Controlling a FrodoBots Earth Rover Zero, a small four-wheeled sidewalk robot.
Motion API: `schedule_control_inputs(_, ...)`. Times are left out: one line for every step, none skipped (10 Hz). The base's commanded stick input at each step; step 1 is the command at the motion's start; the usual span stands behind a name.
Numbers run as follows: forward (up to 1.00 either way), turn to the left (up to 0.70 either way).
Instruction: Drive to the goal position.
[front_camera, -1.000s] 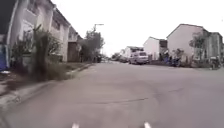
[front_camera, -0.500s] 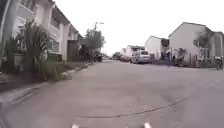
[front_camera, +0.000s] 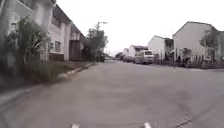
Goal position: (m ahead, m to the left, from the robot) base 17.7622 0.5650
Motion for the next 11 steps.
schedule_control_inputs(0.70, 0.00)
schedule_control_inputs(0.70, 0.00)
schedule_control_inputs(0.70, 0.00)
schedule_control_inputs(0.70, 0.00)
schedule_control_inputs(0.70, 0.00)
schedule_control_inputs(0.70, 0.00)
schedule_control_inputs(0.70, 0.00)
schedule_control_inputs(0.70, 0.00)
schedule_control_inputs(0.70, 0.00)
schedule_control_inputs(0.70, 0.00)
schedule_control_inputs(0.70, 0.00)
